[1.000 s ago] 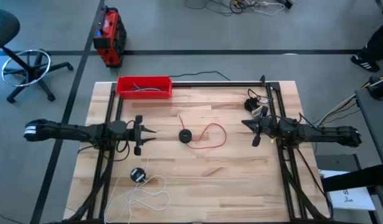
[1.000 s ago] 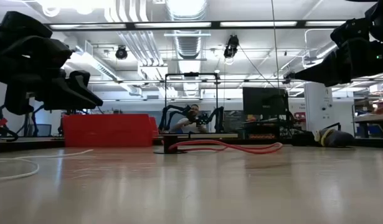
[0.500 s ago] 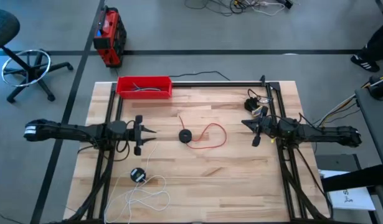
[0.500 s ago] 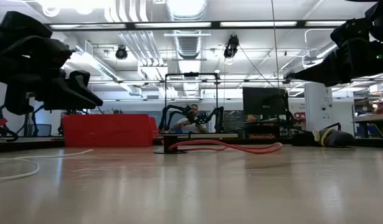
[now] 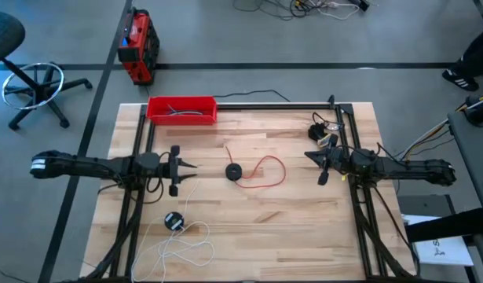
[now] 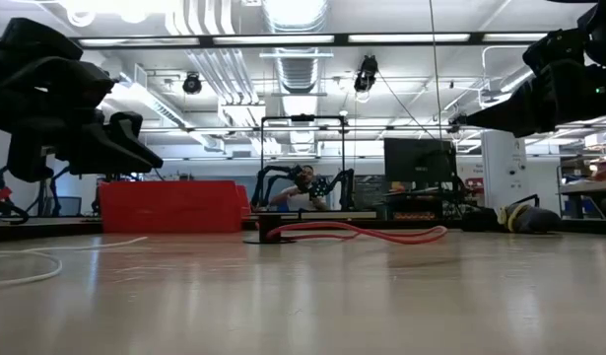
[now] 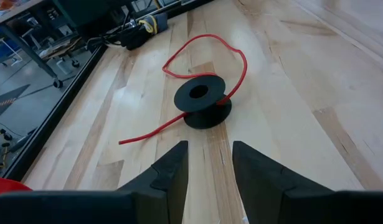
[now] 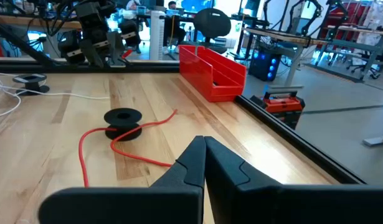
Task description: Coil cords
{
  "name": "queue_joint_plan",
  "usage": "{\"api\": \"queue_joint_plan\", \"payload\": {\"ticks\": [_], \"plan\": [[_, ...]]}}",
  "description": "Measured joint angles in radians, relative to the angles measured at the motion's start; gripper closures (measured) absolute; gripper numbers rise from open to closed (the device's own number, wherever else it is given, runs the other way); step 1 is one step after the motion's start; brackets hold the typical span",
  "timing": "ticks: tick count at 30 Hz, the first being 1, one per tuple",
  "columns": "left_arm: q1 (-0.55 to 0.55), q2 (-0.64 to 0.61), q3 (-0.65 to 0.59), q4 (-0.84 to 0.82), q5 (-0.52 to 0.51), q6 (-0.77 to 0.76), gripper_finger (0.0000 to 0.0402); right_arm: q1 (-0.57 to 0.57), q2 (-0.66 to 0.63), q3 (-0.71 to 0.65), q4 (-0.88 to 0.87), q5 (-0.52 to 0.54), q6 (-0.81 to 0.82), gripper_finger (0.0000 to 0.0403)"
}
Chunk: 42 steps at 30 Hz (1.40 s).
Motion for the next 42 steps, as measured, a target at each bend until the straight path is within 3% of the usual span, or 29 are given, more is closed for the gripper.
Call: {"api": "queue_joint_plan", "payload": {"ticks": [1, 10, 13, 16, 27, 32, 34, 36, 39, 42], "plan": [[0.000, 0.000, 0.000, 0.000, -0.004, 0.040, 0.0285, 0.000, 0.000, 0.000, 0.000, 0.000, 0.000, 0.0403], [0.001, 0.000, 0.000, 0.012, -0.070, 0.932, 0.0285, 0.000, 0.000, 0.000, 0.000, 0.000, 0.000, 0.0403], [0.001, 0.001, 0.000, 0.030, -0.070, 1.133, 0.0285, 0.000, 0.000, 0.000, 0.000, 0.000, 0.000, 0.0403], [0.001, 0.001, 0.000, 0.096, -0.070, 1.213, 0.0285, 0.000, 0.000, 0.000, 0.000, 0.000, 0.000, 0.0403], [0.001, 0.003, 0.000, 0.326, -0.070, 1.150, 0.0285, 0.000, 0.000, 0.000, 0.000, 0.000, 0.000, 0.0403], [0.001, 0.008, 0.000, 0.505, -0.065, 1.146, 0.0285, 0.000, 0.000, 0.000, 0.000, 0.000, 0.000, 0.0403], [0.001, 0.015, 0.000, 0.564, -0.011, 1.127, 0.0285, 0.000, 0.000, 0.000, 0.000, 0.000, 0.000, 0.0403], [0.001, 0.021, 0.000, 0.596, 0.108, 1.090, 0.0285, 0.000, 0.000, 0.000, 0.000, 0.000, 0.000, 0.0403], [0.001, 0.040, 0.000, 0.636, 0.261, 0.863, 0.0285, 0.000, 0.000, 0.000, 0.000, 0.000, 0.000, 0.0403], [0.001, 0.050, 0.000, 0.642, 0.354, 0.394, 0.0285, 0.000, 0.000, 0.000, 0.000, 0.000, 0.000, 0.0403]]}}
